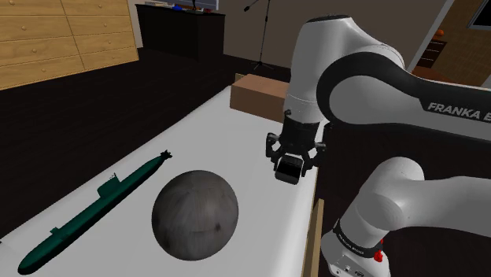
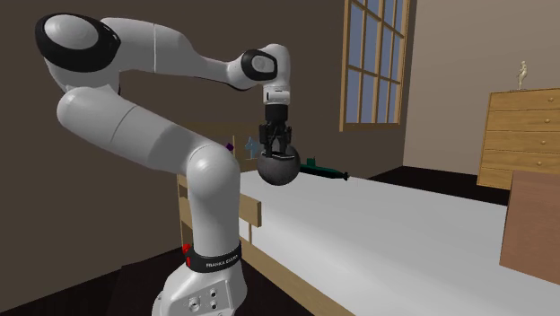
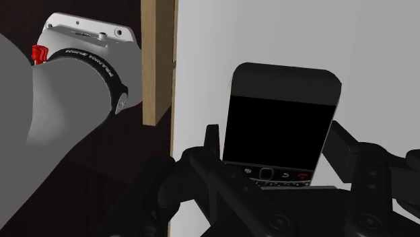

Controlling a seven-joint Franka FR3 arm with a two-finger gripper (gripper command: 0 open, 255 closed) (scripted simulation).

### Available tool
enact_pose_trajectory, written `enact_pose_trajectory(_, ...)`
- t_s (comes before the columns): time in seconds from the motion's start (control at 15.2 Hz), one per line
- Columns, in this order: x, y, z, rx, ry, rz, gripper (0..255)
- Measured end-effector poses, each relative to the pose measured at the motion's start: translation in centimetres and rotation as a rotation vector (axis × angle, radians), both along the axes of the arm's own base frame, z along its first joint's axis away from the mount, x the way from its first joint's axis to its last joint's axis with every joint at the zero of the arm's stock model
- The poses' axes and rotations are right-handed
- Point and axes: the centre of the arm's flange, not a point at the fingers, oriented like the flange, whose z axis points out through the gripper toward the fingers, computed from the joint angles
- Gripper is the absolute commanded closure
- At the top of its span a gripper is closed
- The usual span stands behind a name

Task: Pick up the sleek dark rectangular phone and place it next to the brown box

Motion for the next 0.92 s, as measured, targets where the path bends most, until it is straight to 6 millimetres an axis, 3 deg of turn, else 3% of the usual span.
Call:
enact_pose_trajectory(0.59,-0.1,0.0,4.6,0.000,0.000,0.000,255)
enact_pose_trajectory(0.92,3.5,-3.9,4.9,0.001,0.000,-0.001,255)
